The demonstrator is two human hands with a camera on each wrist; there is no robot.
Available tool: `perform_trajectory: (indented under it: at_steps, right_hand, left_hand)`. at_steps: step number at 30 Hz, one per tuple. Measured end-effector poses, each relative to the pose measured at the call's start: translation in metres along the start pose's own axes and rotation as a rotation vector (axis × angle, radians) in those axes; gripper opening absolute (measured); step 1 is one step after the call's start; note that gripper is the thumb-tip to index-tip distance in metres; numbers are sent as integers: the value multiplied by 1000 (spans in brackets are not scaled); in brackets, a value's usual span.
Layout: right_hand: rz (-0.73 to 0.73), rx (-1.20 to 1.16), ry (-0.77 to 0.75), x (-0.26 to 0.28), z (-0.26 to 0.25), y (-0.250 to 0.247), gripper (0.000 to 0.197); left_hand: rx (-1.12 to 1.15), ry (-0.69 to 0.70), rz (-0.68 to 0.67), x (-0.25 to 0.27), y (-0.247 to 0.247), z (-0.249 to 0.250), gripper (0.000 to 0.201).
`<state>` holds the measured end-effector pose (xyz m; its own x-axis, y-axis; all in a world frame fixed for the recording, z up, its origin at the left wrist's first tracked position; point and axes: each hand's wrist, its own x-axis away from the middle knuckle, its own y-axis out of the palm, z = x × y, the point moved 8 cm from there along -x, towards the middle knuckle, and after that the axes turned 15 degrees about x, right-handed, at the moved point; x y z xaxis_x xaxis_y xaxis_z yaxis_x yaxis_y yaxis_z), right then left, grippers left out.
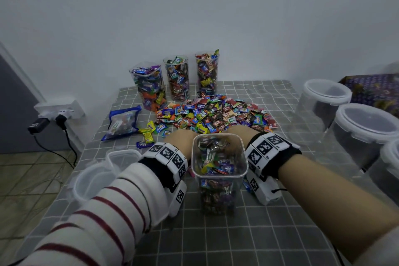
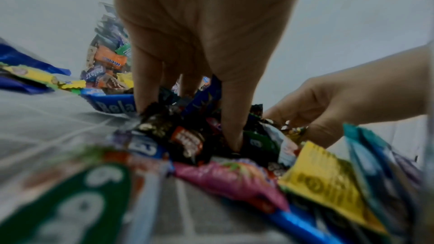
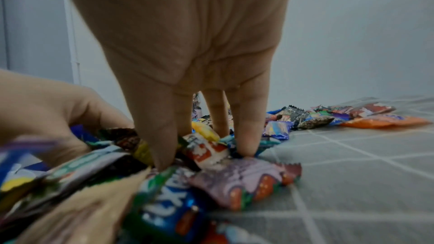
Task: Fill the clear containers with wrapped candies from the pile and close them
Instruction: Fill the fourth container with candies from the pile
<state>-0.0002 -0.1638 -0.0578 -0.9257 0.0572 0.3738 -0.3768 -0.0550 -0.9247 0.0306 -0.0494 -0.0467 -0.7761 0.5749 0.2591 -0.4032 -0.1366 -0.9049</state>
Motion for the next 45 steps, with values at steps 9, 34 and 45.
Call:
perform_trajectory:
  at_steps: [9, 34, 45]
  right_hand:
    - [28, 87, -11, 12, 0, -3, 30]
    - [361, -456, 108, 66, 45, -36, 22]
    - [708, -715, -117, 142, 22, -104, 25]
  left_hand:
    - [-37, 26, 136, 7, -15, 2, 29]
    - [359, 125, 495, 60, -74, 7, 19]
    - [447, 192, 683, 106, -107, 14, 17]
